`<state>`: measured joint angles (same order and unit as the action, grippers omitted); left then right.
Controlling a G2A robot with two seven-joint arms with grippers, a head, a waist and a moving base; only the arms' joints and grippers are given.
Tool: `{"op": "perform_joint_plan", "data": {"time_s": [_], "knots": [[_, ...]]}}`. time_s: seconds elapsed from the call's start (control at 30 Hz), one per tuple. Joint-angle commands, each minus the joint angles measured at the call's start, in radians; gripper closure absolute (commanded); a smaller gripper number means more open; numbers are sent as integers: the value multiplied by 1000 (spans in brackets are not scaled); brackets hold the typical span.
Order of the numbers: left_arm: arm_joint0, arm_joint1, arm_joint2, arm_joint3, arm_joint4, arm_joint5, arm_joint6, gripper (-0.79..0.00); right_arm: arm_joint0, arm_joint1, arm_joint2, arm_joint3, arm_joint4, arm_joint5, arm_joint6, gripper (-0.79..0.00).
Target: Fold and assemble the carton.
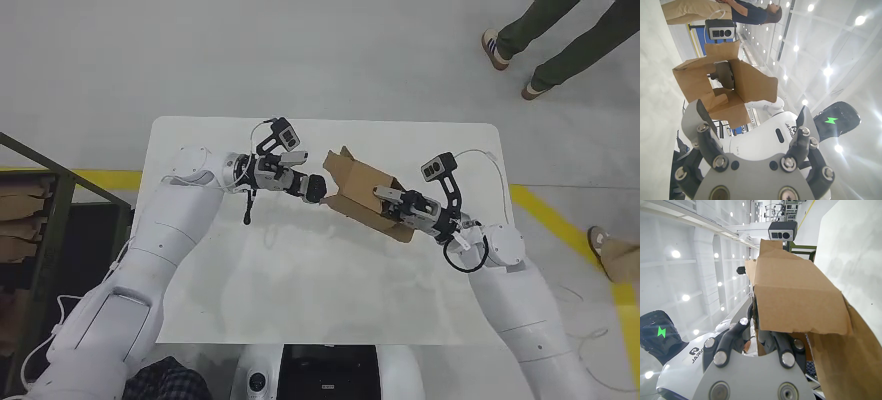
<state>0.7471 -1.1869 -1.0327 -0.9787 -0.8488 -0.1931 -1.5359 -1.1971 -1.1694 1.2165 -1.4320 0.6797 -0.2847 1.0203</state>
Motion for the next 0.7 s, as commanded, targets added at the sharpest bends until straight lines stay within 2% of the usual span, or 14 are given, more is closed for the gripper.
{"op": "perform_joint_plan", "data": {"time_s": [0.0,0.37,0.67], "knots": [[8,4,-7,-9,2,3,0,-785,-2,1,6,2,-6,0,-10,0],[34,7,12,-78,2,28,0,-785,-15,-2,8,-4,-66,23,-139,0],[17,4,8,-55,-1,20,1,-785,-26,-2,0,-26,-111,28,-159,0]]}}
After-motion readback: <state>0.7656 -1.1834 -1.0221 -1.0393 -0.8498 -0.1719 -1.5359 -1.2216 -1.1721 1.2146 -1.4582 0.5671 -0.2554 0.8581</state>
